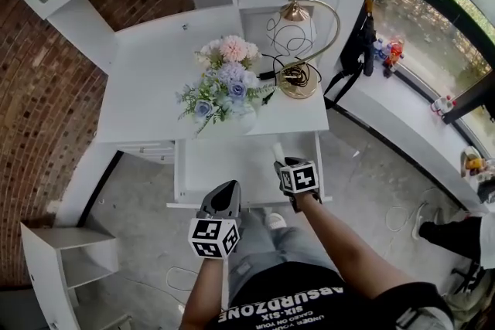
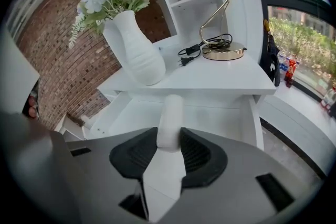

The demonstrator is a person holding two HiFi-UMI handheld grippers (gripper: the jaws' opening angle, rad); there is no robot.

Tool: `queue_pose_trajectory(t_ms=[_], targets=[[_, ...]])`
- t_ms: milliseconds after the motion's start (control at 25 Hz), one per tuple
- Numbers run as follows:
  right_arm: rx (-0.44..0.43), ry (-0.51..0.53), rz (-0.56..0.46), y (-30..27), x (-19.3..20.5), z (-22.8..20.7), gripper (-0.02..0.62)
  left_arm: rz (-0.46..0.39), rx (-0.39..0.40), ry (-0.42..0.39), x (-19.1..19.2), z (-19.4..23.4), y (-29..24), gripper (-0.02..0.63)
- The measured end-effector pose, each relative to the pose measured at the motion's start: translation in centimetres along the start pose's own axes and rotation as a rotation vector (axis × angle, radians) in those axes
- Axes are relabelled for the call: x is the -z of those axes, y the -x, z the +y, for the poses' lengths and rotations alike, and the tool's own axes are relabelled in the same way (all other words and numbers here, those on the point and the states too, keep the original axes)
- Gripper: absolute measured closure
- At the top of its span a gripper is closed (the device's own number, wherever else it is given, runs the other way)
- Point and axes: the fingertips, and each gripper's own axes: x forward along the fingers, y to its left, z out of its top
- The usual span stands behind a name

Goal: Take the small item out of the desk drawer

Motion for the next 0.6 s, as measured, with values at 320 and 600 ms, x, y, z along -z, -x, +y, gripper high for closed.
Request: queue_pose_trajectory(t_ms=[320,600], targets=[[-0.043,0.023,-0.057,3.6,-0.2,1.2,0.462,-0.011,-0.009,-0.003,0.2,-0.9,0.9,0.603],[-0.077,0.088,-0.116,6.8,-0.8,2.7,0.462,-0.016,-0.009,-0.003,0.7,-1.7,1.4,0.603]])
